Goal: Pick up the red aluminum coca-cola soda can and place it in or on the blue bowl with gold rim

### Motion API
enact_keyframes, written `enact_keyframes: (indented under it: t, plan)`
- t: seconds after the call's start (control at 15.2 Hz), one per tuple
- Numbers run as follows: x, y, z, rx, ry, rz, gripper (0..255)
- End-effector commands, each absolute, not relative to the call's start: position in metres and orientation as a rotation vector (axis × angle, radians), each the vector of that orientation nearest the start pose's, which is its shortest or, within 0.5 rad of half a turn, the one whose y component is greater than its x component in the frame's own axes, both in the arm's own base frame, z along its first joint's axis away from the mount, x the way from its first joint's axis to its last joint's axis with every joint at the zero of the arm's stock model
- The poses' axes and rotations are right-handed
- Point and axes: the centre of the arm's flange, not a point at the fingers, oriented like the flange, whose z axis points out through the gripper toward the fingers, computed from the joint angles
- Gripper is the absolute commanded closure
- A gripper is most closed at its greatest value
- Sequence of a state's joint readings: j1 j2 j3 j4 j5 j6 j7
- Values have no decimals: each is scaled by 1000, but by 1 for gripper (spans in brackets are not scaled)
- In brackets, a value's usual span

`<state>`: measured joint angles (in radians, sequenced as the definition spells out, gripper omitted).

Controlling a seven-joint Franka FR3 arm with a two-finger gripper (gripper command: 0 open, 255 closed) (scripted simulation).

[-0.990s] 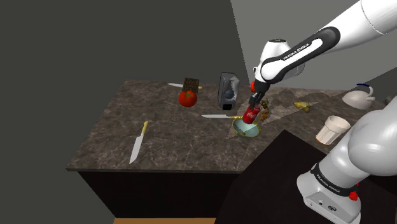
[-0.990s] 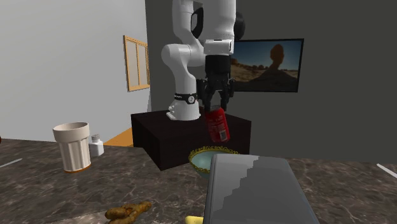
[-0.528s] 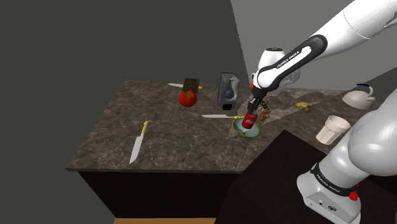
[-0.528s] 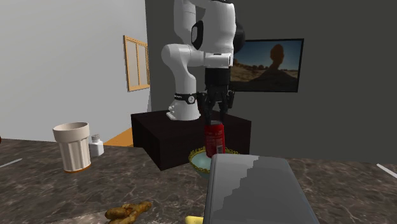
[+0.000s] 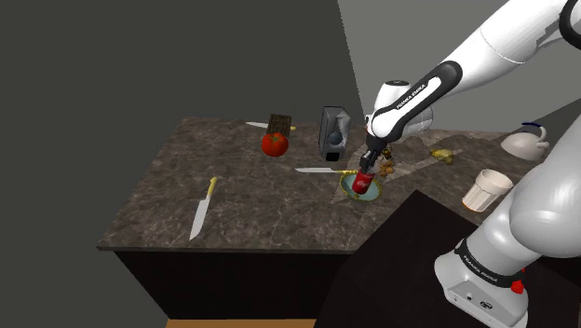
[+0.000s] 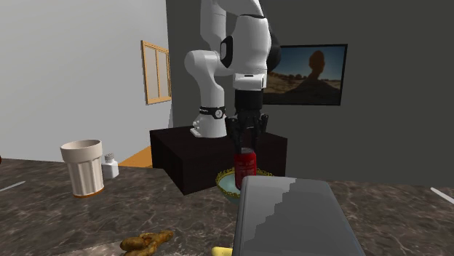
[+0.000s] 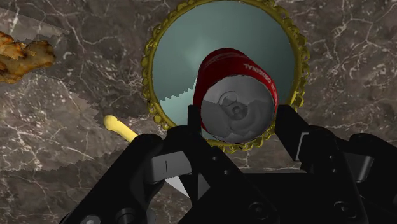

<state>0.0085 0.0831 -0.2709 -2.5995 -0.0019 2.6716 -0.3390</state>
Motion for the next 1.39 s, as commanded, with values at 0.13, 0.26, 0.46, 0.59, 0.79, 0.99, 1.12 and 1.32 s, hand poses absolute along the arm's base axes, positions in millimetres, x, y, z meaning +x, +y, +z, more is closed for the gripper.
enact_keyframes:
  t: [0.13, 0.26, 0.46, 0.59, 0.79, 0.99, 1.12, 1.32]
  plan:
    - [425, -116, 226, -3159, -125, 22, 255]
    - [425, -116, 226, -3159, -125, 22, 0]
    - [425, -116, 226, -3159, -125, 22, 0]
    - [425, -116, 226, -3159, -125, 22, 0]
    - [425, -115, 266, -3159, -125, 22, 0]
    - [425, -115, 276, -3159, -125, 22, 0]
    - [425, -115, 276, -3159, -125, 22, 0]
    - [425, -115, 276, -3159, -125, 22, 0]
